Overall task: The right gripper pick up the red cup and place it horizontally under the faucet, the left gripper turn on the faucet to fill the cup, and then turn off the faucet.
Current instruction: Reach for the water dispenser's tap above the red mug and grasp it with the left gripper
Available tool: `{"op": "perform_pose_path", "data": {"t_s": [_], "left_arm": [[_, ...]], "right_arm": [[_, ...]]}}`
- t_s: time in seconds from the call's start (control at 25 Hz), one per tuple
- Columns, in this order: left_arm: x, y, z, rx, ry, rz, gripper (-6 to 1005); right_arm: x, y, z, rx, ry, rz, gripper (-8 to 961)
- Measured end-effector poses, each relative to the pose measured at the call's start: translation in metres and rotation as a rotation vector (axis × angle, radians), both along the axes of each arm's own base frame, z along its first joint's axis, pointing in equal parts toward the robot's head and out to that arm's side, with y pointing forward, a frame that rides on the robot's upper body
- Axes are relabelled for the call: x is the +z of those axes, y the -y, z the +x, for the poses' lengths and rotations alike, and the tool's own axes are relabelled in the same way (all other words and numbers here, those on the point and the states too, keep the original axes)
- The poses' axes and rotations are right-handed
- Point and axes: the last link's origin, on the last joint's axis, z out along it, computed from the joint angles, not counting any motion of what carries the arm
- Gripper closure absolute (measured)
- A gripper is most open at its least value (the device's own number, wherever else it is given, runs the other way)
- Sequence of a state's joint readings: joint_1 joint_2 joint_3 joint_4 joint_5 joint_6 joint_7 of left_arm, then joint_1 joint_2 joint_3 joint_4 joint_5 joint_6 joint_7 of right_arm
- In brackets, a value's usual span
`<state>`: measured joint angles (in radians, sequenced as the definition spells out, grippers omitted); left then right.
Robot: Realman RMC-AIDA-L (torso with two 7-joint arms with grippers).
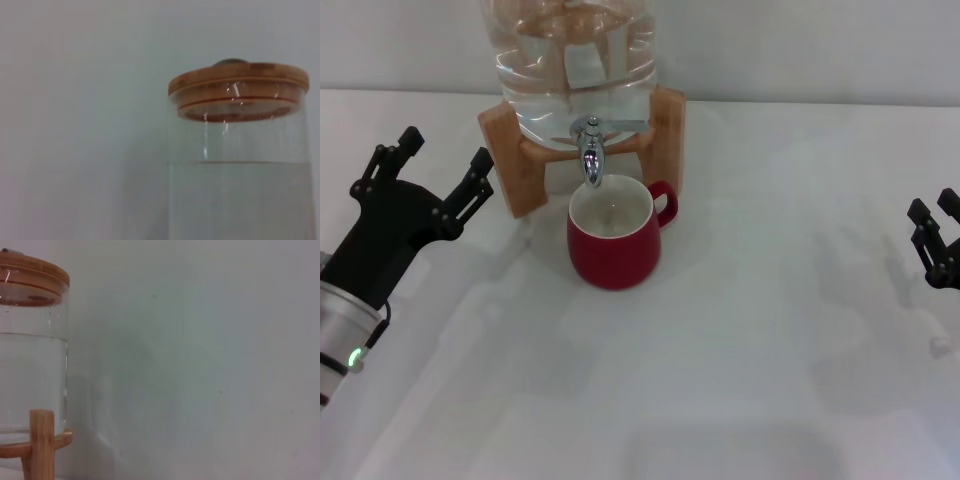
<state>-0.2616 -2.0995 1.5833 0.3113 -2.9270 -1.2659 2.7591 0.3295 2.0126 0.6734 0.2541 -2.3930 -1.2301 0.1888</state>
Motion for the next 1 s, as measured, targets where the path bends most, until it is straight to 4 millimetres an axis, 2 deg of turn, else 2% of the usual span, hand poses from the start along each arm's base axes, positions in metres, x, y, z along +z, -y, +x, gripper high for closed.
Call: {"op": "perform_pose_path", "data": {"t_s": [0.16,0.4,0.64,1.0], "left_arm": [[-0.002,-0.010,0.003,0.030,-0.029,-0.029,126],[-0.006,-0.028,0.020,0.068,-0.055,-0.092,126],[0.001,-0.024,0.035,0.044,-0.062,-0.089,126],[0.002,-0.016,0.033,0.077,-0.039,-0.116,126]], "right_arm": [[-0.001,0.001,0.000,-0.003,-0.014,-0.011,625],[-0.002,0.004,0.002,-0.013,-0.021,-0.013,625],[-0.001,0.005,0.003,-0.017,-0.021,-0.011,625],[-0.002,0.003,0.002,-0.011,-0.020,-0.014,625]]}}
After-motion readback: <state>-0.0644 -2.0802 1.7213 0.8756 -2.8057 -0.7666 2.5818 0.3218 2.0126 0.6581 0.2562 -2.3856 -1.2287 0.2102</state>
